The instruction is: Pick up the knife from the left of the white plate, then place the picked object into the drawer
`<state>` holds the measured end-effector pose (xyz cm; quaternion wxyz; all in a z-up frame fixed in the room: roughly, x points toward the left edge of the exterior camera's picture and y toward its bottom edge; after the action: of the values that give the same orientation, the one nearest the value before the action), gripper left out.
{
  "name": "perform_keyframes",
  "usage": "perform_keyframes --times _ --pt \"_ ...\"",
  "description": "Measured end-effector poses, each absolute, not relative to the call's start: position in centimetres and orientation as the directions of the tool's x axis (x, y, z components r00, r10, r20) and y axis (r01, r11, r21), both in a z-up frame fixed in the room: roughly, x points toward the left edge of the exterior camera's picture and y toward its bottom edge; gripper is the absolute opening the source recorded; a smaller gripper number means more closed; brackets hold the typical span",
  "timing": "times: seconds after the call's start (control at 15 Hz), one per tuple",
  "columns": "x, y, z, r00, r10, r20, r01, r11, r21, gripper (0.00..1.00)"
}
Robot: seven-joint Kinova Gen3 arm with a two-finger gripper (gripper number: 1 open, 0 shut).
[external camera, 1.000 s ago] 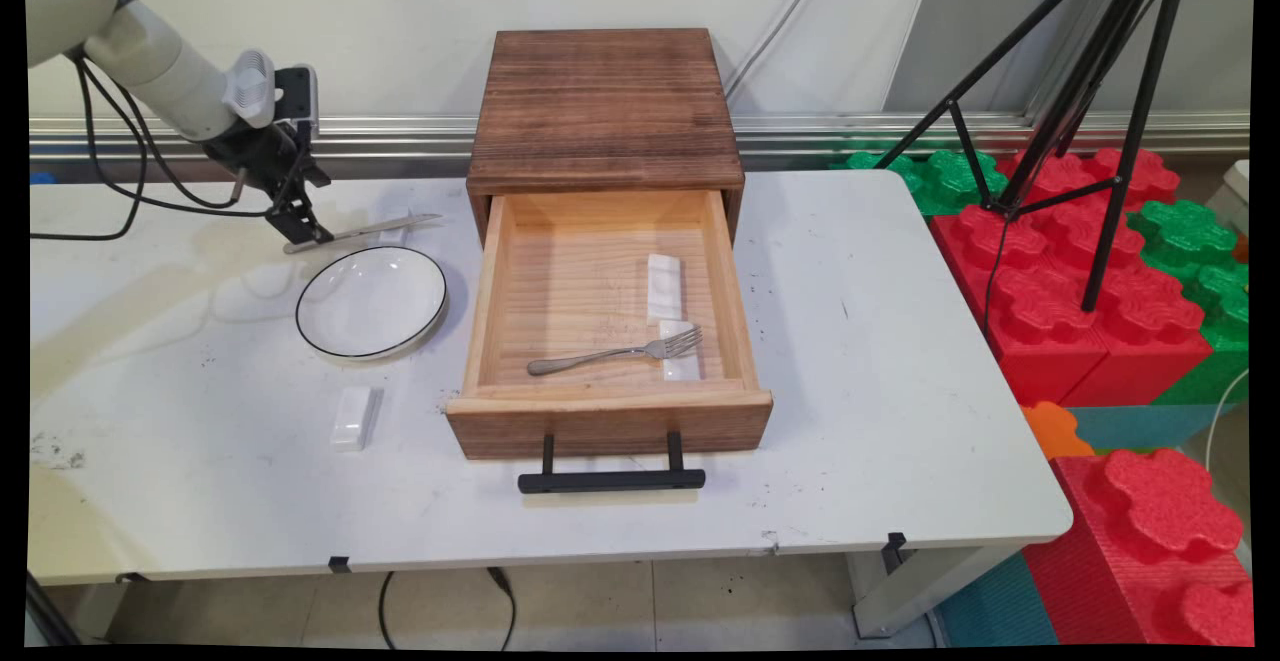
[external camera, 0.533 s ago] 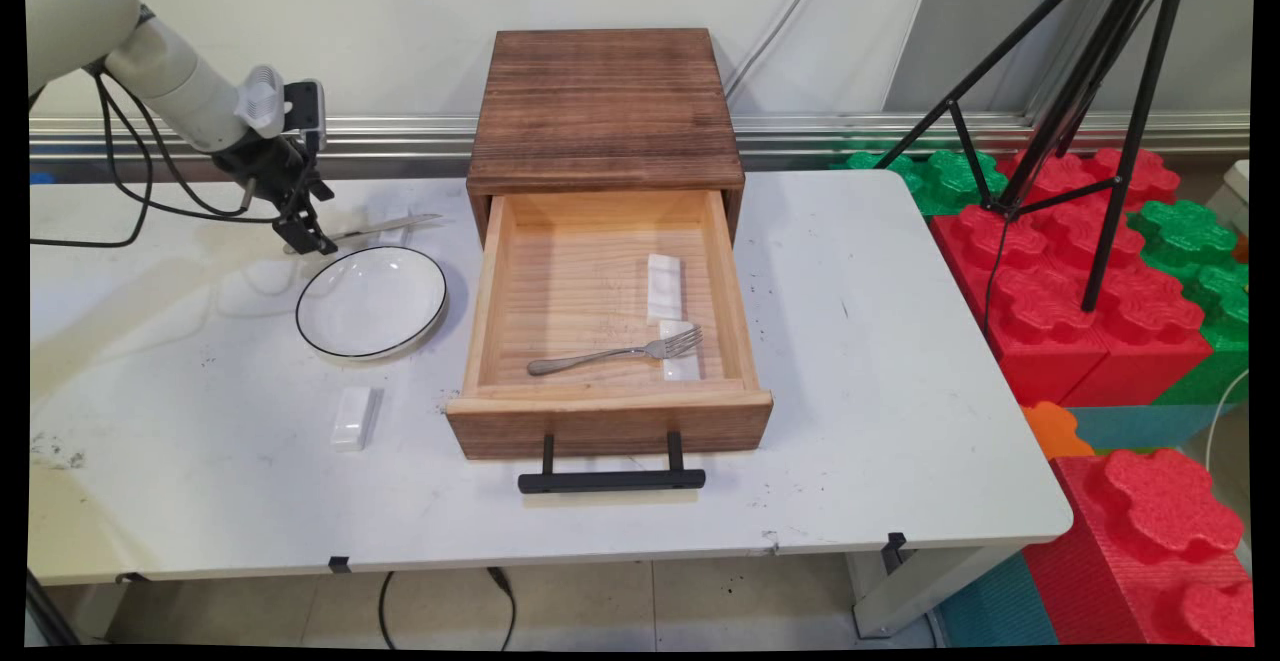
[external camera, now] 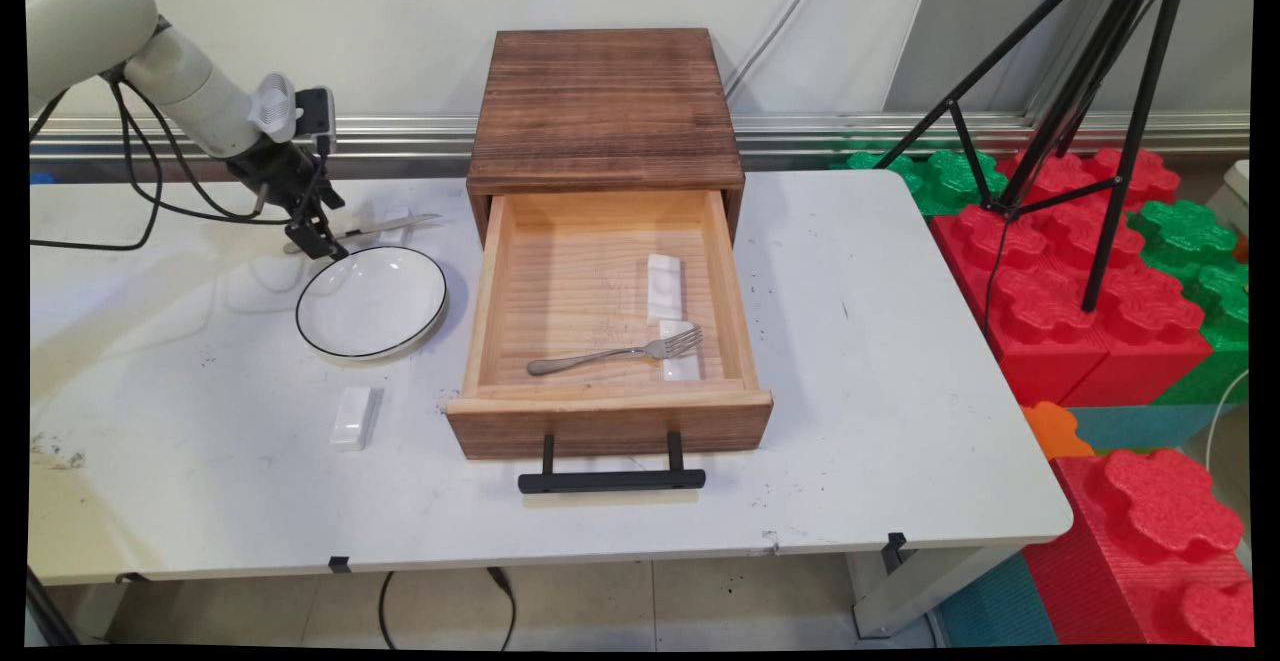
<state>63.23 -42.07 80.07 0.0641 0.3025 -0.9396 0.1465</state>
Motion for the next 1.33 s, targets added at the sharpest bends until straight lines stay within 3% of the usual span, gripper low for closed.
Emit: perform_keyframes --times 0.07,0.13,1.33 --pt "63.23 -42.19 79.95 -0.807 -0.551 0.212 -0.589 0.773 -0.234 1.00" --pt "63.22 -42.28 79.88 -0.806 -0.552 0.214 -0.591 0.773 -0.232 0.00" --pt "62.67 -43.07 80.13 -0.797 -0.547 0.257 -0.598 0.776 -0.202 0.00"
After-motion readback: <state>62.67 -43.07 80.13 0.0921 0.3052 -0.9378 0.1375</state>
